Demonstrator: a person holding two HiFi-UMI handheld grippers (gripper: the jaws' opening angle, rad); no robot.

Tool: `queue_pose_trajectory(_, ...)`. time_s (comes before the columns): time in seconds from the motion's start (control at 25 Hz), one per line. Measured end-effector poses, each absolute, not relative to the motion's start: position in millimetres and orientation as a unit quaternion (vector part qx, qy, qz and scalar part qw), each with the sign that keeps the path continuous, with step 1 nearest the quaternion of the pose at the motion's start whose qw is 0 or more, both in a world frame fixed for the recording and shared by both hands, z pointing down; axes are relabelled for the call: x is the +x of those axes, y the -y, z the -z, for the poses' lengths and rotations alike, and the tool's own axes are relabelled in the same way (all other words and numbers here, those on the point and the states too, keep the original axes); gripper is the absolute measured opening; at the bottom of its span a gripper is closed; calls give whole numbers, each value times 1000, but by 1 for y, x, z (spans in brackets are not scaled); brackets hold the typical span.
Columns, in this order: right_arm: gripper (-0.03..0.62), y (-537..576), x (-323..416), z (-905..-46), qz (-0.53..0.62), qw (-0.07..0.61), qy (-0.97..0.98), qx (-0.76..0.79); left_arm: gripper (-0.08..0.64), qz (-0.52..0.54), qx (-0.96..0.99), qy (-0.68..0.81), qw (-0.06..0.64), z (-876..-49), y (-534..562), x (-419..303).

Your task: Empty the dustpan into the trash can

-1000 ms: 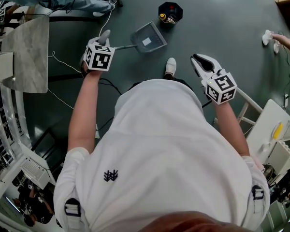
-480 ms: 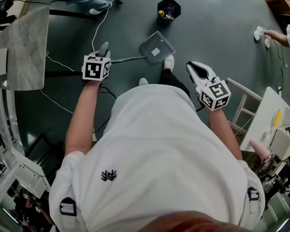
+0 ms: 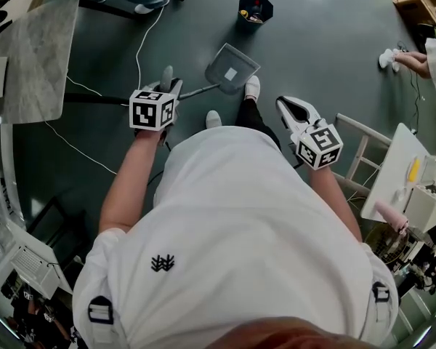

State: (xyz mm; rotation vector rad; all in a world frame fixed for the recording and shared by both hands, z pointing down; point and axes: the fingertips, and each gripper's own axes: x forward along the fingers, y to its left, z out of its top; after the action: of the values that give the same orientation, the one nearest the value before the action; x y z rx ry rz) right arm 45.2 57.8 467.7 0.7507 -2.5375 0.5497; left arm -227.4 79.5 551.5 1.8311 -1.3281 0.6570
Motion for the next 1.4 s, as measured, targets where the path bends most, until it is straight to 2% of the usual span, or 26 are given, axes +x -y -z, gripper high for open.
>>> queue_pose_trajectory(0.48,14,-79,37,-460,-193,201,921,271,75,-223,712,550,376,-547,-109,-232)
queue_pose_trajectory(1.4,2,-84,26,-460,-180,205,927,259,77,-237,728,539,351,-540,-112,-221)
